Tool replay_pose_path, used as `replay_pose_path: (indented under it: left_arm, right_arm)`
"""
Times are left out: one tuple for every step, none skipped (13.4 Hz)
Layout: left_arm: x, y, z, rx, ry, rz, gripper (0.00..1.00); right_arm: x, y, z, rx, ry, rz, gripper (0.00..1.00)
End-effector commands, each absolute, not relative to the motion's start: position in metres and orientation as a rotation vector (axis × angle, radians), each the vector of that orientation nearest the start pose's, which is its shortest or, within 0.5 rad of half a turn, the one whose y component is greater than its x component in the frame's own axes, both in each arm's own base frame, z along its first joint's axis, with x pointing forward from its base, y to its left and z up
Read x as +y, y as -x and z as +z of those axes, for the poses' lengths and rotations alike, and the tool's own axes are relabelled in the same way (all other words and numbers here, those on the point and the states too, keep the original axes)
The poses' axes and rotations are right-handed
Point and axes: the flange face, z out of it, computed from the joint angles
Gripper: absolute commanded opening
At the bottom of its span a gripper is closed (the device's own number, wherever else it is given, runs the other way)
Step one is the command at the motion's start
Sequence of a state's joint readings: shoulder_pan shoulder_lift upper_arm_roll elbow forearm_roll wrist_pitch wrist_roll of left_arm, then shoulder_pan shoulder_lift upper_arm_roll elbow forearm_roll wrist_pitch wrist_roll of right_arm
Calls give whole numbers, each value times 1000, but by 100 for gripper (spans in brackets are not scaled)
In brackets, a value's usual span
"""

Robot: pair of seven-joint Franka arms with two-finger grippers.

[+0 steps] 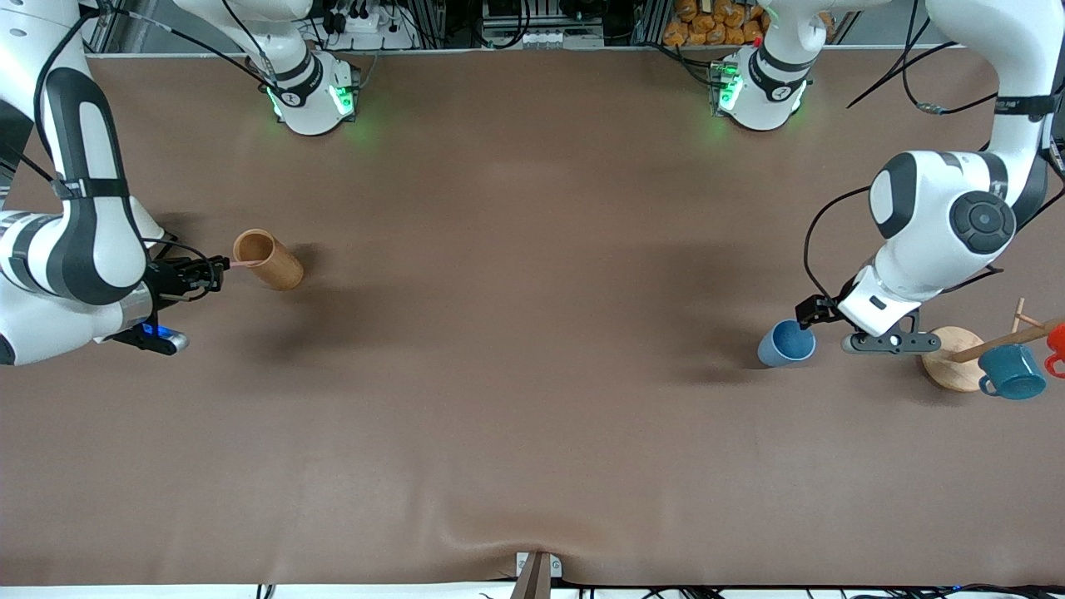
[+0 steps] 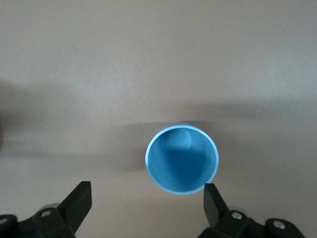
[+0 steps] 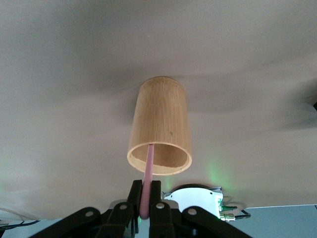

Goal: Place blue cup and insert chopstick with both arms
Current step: 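Pull the chopstick from the bamboo cup while the left gripper grasps the cup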

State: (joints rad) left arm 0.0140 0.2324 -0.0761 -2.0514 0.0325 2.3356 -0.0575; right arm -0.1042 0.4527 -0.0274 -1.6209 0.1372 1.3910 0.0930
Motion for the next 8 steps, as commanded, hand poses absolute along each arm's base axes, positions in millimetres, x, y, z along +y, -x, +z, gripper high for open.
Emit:
replay_pose_path:
  left_arm:
    - [-34, -595, 325, 53, 3123, -104, 100]
    - [-34, -596, 320, 53, 3124, -109, 100]
    - [-34, -597, 317, 53, 3125, -111, 100]
    - [-33, -599, 312, 51, 3126, -116, 100]
    - [-34, -600, 310, 54, 3127, -125, 100]
    - [-33, -600, 305, 52, 3127, -123, 100]
    - [-34, -601, 301, 52, 3128, -125, 100]
    - [-34, -601, 298, 52, 3129, -118, 100]
  right_arm:
    - [-51, -590, 355, 344, 2811, 992, 0]
    - [-51, -591, 364, 339, 2818, 985, 0]
    - [-46, -594, 378, 319, 2830, 987, 0]
    - [-42, -597, 395, 299, 2837, 991, 0]
    - [-40, -598, 415, 291, 2837, 999, 0]
    - [-35, -600, 438, 296, 2859, 1009, 0]
    - [-26, -600, 465, 289, 2919, 1017, 0]
    - [-15, -598, 495, 260, 2971, 992, 0]
